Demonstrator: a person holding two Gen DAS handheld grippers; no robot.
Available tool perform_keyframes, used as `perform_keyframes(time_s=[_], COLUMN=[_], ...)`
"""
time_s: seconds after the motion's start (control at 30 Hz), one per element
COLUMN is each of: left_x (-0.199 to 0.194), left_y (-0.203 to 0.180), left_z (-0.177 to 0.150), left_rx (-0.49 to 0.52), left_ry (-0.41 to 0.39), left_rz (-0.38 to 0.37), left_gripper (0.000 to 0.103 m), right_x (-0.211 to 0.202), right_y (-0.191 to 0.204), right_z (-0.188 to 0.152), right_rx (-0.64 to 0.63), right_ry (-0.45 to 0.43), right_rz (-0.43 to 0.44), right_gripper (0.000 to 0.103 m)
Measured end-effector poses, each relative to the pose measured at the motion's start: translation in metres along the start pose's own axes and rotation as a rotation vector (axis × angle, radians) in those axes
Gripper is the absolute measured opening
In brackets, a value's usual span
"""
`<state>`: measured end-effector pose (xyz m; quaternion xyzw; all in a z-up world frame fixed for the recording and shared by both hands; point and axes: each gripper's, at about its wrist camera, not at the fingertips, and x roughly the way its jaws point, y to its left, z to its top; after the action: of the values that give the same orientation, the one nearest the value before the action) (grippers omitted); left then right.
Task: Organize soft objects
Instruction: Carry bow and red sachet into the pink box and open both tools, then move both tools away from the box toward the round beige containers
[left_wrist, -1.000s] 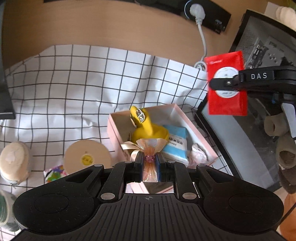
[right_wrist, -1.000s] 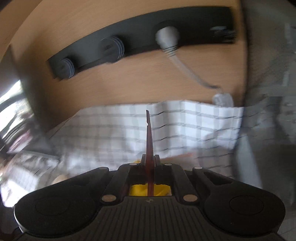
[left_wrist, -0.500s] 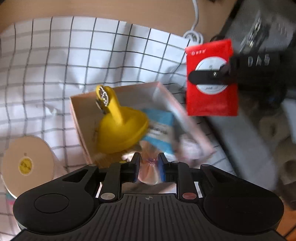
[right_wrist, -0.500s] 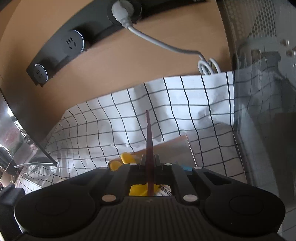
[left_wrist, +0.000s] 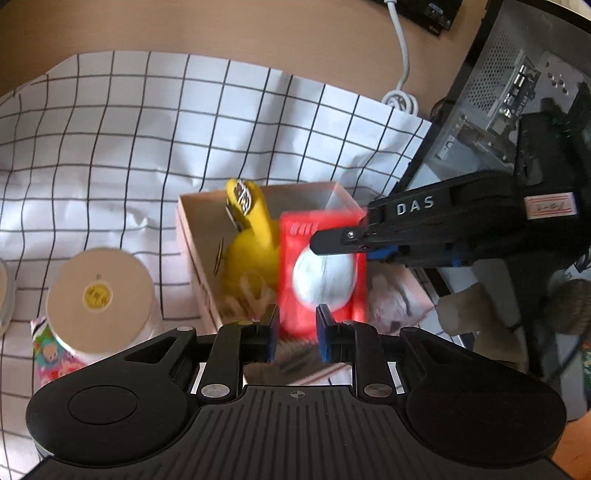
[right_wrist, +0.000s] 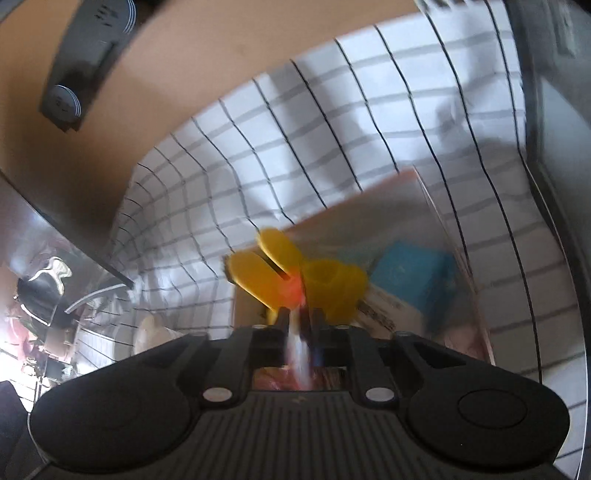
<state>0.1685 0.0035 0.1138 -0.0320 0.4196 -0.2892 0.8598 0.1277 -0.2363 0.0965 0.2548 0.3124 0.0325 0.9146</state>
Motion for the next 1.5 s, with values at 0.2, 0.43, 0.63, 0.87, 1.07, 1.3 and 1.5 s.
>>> perform_keyframes(time_s=[0.2,0.43,0.63,0.87,1.07,1.3,1.5], left_x=[-0.002,-0.006,-0.027,-0.061,-0.1,-0.155,-0.217], left_y=[0.007,0.008,0.015,0.037,0.079,0.142,0.184], left_z=[-0.007,-0.007,-0.007,-0.013,-0.037,-0.063,-0.045], left_rx=[-0.039,-0.046,-0.07,-0.134,-0.227,-0.289,-0.273], left_ry=[-0.003,-0.01,-0.037,-0.109,-0.189,-0.26,-0.344], left_rz=[0.021,0.059,0.103,0.138,0.179,0.281,0.344], left_gripper=[0.024,0.024,0.024,0.024,0.024,0.024,0.024], right_x=[-0.018,-0.023,0.003,0.029,-0.009,-0.051,-0.068], right_y=[0.009,0.039,0.044,0.045,0.076,0.144,0.246], right_z=[-0.007,-0.017,-0.029,-0.039,-0.041,-0.036,-0.023], right_rx=[-0.098,-0.226,-0.301,-0.385,-0.422,-0.49,-0.589], right_ry=[-0.068,-0.086,-0.055,-0.008,-0.143,-0.232,-0.285], right_rz=[-0.142,-0.135,-0.261,-0.468,-0.476,-0.34,-0.202], right_gripper=[0.031,0.067,0.07,0.072,0.072,0.074,0.075])
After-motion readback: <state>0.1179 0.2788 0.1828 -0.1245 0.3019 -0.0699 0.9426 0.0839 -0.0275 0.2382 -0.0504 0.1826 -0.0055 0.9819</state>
